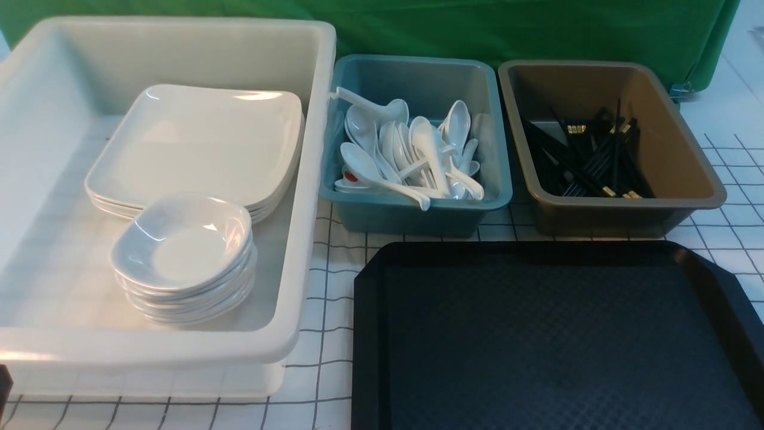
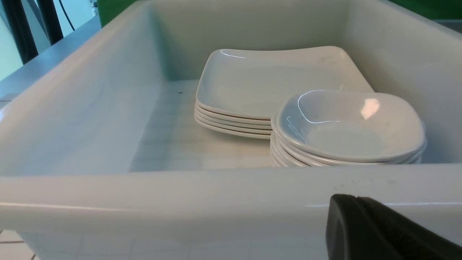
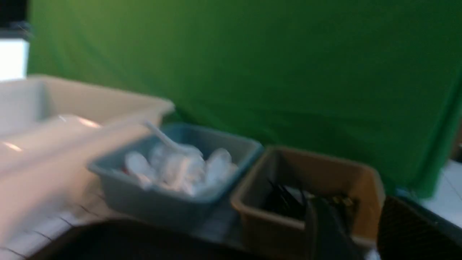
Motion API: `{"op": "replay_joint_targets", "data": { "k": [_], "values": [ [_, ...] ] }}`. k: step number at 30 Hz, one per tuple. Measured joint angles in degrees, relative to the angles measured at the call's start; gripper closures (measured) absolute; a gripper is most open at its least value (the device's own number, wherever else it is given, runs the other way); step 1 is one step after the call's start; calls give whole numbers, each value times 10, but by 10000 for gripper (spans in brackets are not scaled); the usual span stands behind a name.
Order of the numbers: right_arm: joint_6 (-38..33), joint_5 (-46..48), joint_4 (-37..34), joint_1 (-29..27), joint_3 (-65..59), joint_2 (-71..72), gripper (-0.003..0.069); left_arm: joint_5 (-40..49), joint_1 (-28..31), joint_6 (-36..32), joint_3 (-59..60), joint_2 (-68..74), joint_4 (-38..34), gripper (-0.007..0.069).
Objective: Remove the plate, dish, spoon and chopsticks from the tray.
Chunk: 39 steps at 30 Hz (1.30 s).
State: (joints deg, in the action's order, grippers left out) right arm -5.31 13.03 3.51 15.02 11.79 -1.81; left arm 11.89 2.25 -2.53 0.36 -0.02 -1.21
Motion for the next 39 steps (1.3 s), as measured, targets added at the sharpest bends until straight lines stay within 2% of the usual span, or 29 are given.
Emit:
{"op": "replay_joint_targets", "data": {
  "k": [1,3,7,39],
  "values": [
    [-3,0,0,-37,-43,9,419,0,0,0,0,0,1,620],
    [-6,-2,0,-71,-98,15,418,0,0,0,0,0,1,620],
    [-8,17,-1,-109,-121,17,417,1,0,0,0,0,1,620],
    [-6,17,-4,-116,-122,17,417,-1,0,0,0,0,2,620]
  ]
}}
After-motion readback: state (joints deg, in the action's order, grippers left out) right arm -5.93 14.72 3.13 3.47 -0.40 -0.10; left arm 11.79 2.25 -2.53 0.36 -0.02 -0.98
